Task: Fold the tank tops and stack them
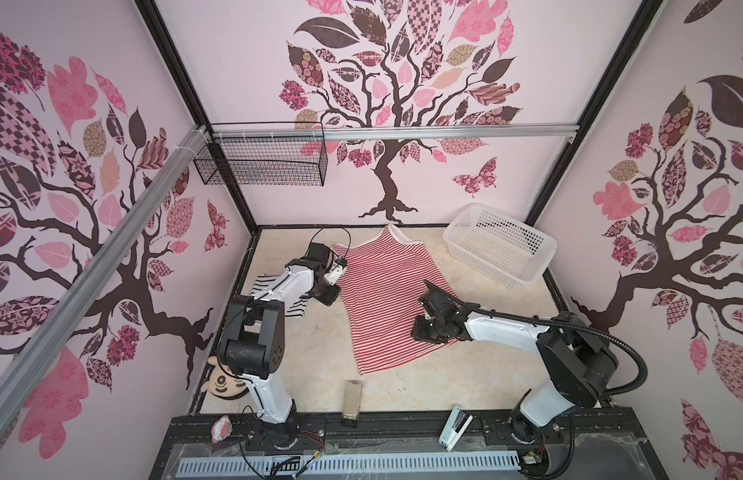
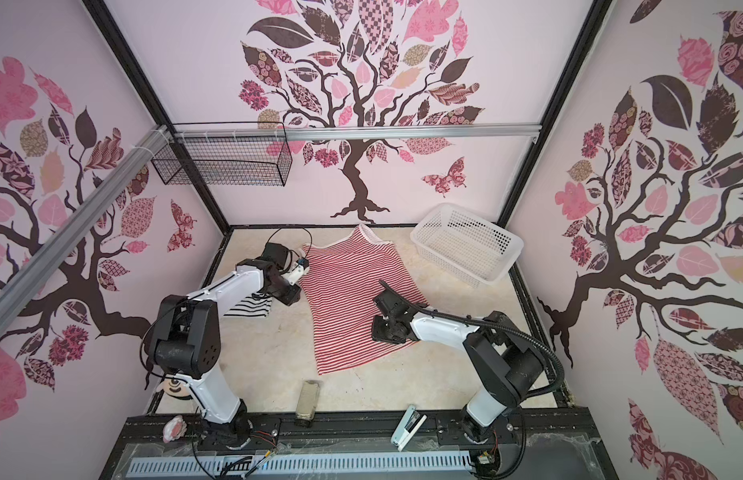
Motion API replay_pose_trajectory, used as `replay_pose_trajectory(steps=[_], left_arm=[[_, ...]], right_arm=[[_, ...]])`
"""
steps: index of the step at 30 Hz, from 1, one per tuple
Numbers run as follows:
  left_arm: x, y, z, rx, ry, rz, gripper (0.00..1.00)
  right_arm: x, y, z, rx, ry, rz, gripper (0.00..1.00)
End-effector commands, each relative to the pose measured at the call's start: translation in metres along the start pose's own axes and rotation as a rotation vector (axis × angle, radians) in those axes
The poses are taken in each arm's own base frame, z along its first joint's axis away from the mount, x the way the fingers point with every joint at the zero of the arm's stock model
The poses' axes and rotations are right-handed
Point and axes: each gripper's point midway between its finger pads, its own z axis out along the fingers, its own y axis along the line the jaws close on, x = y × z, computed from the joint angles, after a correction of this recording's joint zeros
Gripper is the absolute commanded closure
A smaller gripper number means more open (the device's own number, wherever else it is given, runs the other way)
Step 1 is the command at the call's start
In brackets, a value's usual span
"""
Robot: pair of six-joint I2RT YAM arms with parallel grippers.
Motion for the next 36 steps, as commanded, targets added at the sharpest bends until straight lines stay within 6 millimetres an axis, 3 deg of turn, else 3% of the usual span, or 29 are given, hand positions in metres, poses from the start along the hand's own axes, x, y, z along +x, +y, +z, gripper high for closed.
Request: replay_pose_trajectory(steps=[1,5,11,17,22,24,29,32,36], left_arm=[[-0.035,0.003,-0.004,0.028,-0.069,-0.027,0.64],[-0.057,-0.002,0.000,0.066,-0.092,-0.031,0.64],[-0.071,-0.021,0.029,0.013,-0.034,0.080,0.64],[-0.064,-0.036,0.049,0.003,0.032,0.135,0.64],[-0.043,-0.051,0.053,0.045,0.083,0.158,0.65],[-0.031,-0.062,0.054,0.057,0.109,0.187,0.65],[0.000,-0.093,0.053,0.074,0.162,0.276,0.66],[0.020,-0.109,0.054,0.078,0.200,0.316,0.66],[0.046,-0.122,0.052,0.092,0.250,0.352,0.67]], right_arm=[[0.010,-0.020,0.004,0.059,0.007,0.031,0.61],[0.019,-0.035,0.002,0.101,0.016,0.030,0.60],[0.026,-0.066,-0.006,0.201,0.016,0.005,0.59],[0.015,-0.115,-0.028,0.267,0.004,0.052,0.58],[-0.017,-0.150,-0.057,0.314,-0.063,0.126,0.57],[-0.031,-0.141,-0.067,0.297,-0.089,0.127,0.57],[-0.046,-0.086,-0.075,0.107,-0.130,0.141,0.56],[-0.036,-0.057,-0.071,0.073,-0.119,0.104,0.55],[-0.004,-0.026,-0.053,0.035,-0.054,0.054,0.55]])
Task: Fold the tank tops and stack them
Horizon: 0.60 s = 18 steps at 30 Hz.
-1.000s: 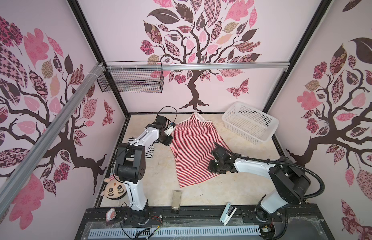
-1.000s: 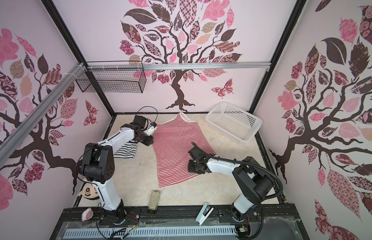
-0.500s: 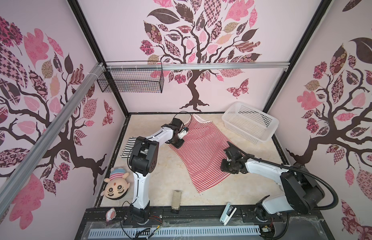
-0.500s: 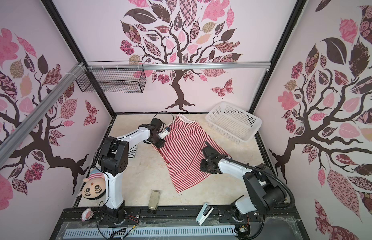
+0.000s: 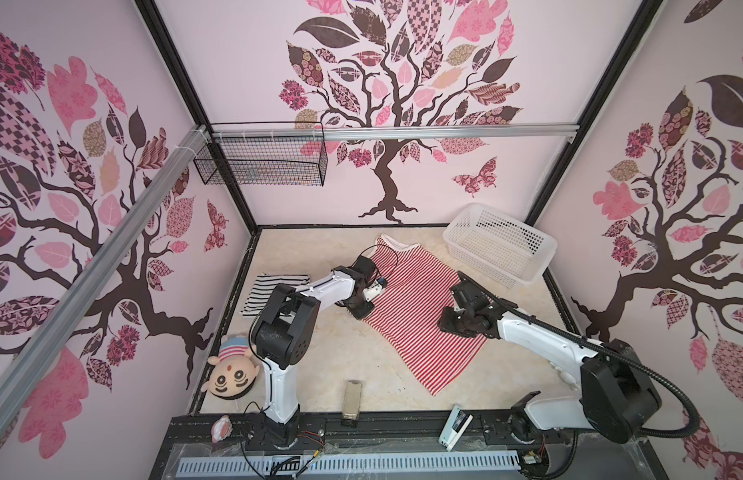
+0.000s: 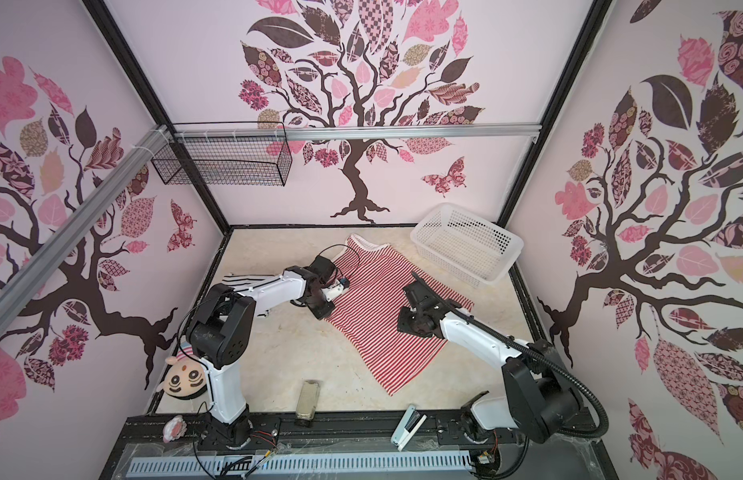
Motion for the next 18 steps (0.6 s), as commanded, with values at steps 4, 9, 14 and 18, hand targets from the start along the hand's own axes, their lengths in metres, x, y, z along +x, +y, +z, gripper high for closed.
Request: replay_pose_trajectory(steps=[4,9,14,18], left_arm=[[0.060,-0.035,0.008,0.093,0.156,0.055,0.68],[0.101,-0.078,-0.016,0.292,0.217,0.165,0.69],[0.092,-0.075,-0.049,0.286,0.126,0.188,0.69],[0.038,-0.016,-0.077,0.169,-0.058,0.020,0.67]], right_arm=[[0.048,0.018,0.014,0.010,0.086,-0.019,0.55],[0.067,-0.003,0.016,0.043,0.102,-0.001,0.55],[0.074,-0.016,0.012,0.067,0.105,0.021,0.55],[0.076,-0.012,0.012,0.039,0.109,0.048,0.54]])
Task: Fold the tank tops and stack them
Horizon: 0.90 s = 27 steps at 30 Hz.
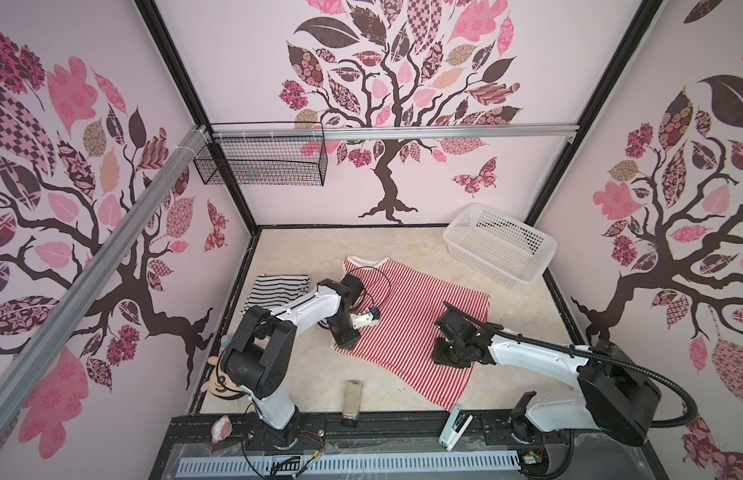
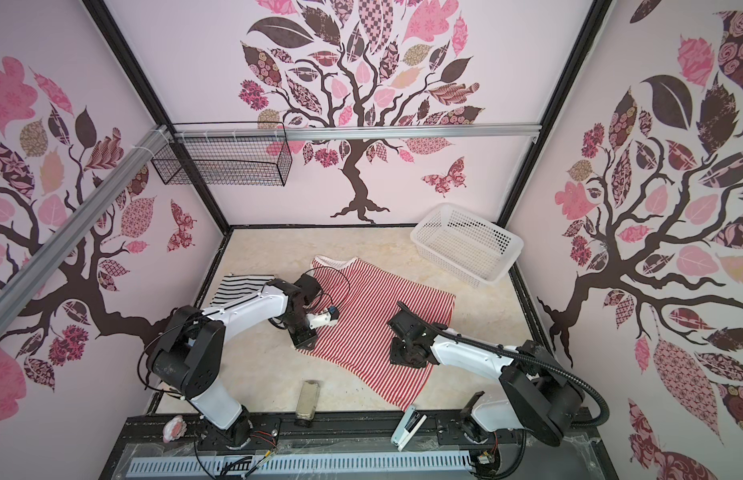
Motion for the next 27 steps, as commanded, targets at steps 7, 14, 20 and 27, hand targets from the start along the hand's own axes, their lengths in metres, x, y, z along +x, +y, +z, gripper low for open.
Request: replay_pose_trajectory(steps=[7,14,20,27], left_arm=[[-0.080,0.149,-0.065,-0.298,-0.257,-0.268,0.64],[-0.101,0.184,-0.035,-0.303,-0.209,-0.279,0.64],[-0.105,0.191,-0.007,-0.272,-0.184,-0.287,0.64],[-0.093,0.188,0.014,-0.254,-0.129,-0.288,0.64]], right_arm=[[0.002,0.007,-0.005,-0.043,-0.010,0.053,0.54],[0.011,-0.012,0.007,0.029,0.016,0.045,0.53],[0.014,-0.030,0.012,0.106,0.020,0.032,0.51],[0.008,-0.064,0.010,0.166,0.033,0.106,0.49]])
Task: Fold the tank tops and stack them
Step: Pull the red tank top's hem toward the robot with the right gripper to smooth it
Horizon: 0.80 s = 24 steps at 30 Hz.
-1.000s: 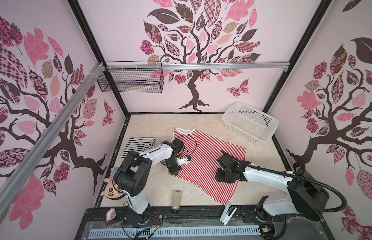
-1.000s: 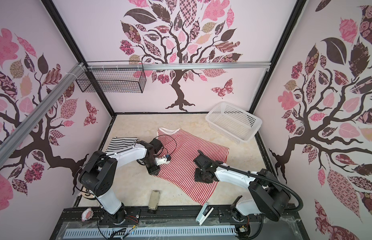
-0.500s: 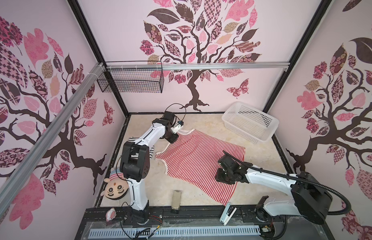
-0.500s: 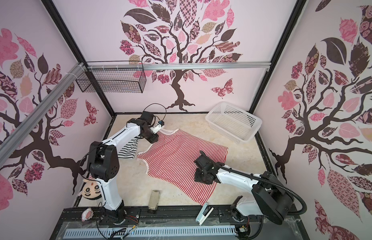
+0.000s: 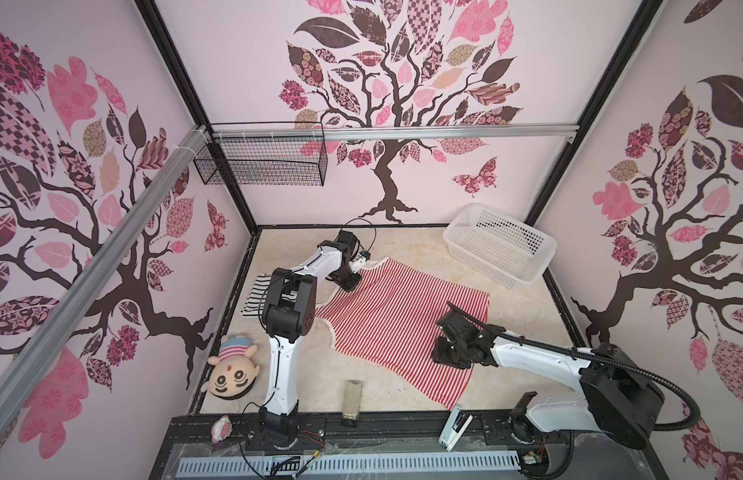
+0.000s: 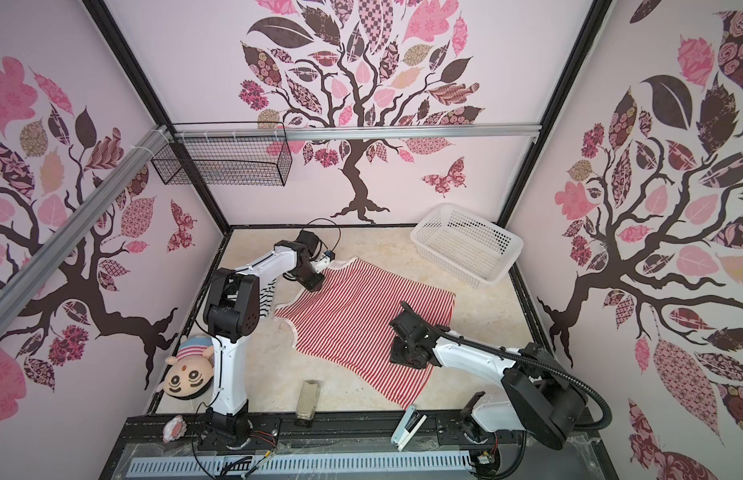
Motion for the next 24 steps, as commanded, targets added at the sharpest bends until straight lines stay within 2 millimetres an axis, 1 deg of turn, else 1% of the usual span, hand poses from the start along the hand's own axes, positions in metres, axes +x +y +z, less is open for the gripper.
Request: replay_pose_trajectory(steps=[1,3,7,8,12,15,17,20,21,24], left_arm=[[0.000,0.000,0.004,-0.010,0.008,0.001,0.64],[0.004,0.002,0.005,-0.024,0.018,-0.003,0.64],[0.013,0.002,0.004,-0.039,0.034,-0.002,0.64],[0.017,0.000,0.004,-0.036,0.043,-0.001,0.65],[0.034,-0.015,0.003,-0.013,0.073,0.033,0.65],[0.047,-0.022,0.003,-0.044,0.097,0.066,0.65],[0.050,-0.018,0.000,-0.094,0.094,0.072,0.65],[0.047,-0.013,-0.008,-0.119,0.075,0.061,0.65],[0.043,-0.012,-0.013,-0.120,0.064,0.059,0.65],[0.032,-0.013,-0.030,-0.112,0.023,0.044,0.65]], right_arm=[[0.011,-0.055,0.005,0.156,0.049,0.054,0.49],[0.005,-0.062,0.001,0.145,0.035,0.086,0.49],[-0.011,-0.068,-0.006,0.159,-0.008,0.103,0.49],[-0.017,-0.072,-0.008,0.170,-0.018,0.109,0.47],[-0.040,-0.091,-0.013,0.195,-0.039,0.165,0.47],[-0.059,-0.099,-0.021,0.235,-0.085,0.167,0.47],[-0.067,-0.094,-0.026,0.232,-0.093,0.148,0.47],[-0.073,-0.069,-0.032,0.129,-0.076,0.126,0.47],[-0.072,-0.061,-0.034,0.087,-0.075,0.121,0.47],[-0.067,-0.051,-0.041,0.039,-0.079,0.112,0.46]])
